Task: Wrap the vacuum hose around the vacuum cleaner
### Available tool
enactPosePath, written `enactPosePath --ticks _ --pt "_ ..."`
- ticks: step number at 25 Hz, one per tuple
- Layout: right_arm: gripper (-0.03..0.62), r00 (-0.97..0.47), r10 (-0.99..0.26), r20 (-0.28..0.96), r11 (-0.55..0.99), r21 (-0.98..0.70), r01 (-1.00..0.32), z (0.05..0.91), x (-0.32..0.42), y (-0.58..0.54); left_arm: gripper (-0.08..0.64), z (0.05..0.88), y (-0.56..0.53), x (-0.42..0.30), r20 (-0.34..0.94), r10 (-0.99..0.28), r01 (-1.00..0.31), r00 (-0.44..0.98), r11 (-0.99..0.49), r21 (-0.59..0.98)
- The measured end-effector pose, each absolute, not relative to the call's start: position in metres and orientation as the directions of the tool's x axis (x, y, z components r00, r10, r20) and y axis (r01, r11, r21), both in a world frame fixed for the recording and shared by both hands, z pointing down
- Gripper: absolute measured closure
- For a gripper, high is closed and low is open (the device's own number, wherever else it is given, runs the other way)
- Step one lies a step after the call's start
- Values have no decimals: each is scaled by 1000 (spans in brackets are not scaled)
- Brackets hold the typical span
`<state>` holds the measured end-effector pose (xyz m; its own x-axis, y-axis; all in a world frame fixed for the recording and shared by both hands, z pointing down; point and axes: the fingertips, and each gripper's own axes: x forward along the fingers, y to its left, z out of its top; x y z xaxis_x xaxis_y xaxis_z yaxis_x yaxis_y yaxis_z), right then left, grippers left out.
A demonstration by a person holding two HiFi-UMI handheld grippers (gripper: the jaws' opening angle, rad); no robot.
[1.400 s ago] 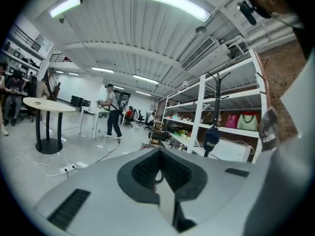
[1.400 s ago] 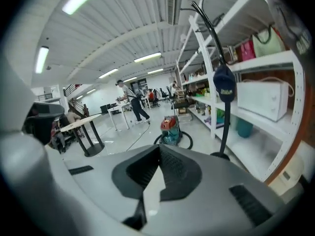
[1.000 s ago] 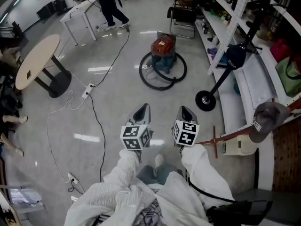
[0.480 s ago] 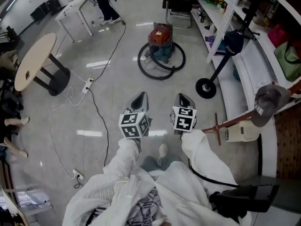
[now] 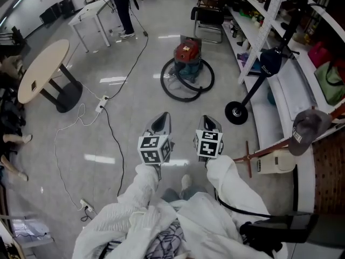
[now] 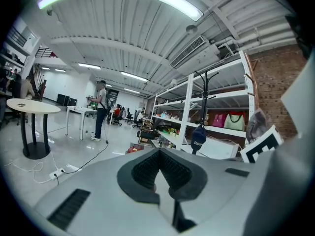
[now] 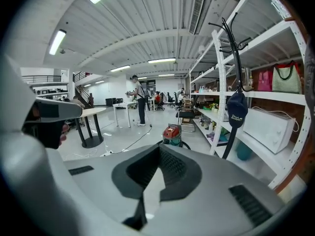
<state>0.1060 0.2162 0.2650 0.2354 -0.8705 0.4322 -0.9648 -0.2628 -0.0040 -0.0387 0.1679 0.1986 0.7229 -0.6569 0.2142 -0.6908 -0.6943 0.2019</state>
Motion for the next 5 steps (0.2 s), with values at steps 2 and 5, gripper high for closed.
enactPosePath --ticks 2,5 --pt "579 229 -868 441 -253 5 -967 267 99 215 558 199 166 -44 217 -661 -695 718 -689 204" --pt "580 223 -863 452 -243 15 -970 270 90 216 558 200 165 -51 221 -664 -699 715 -683 211"
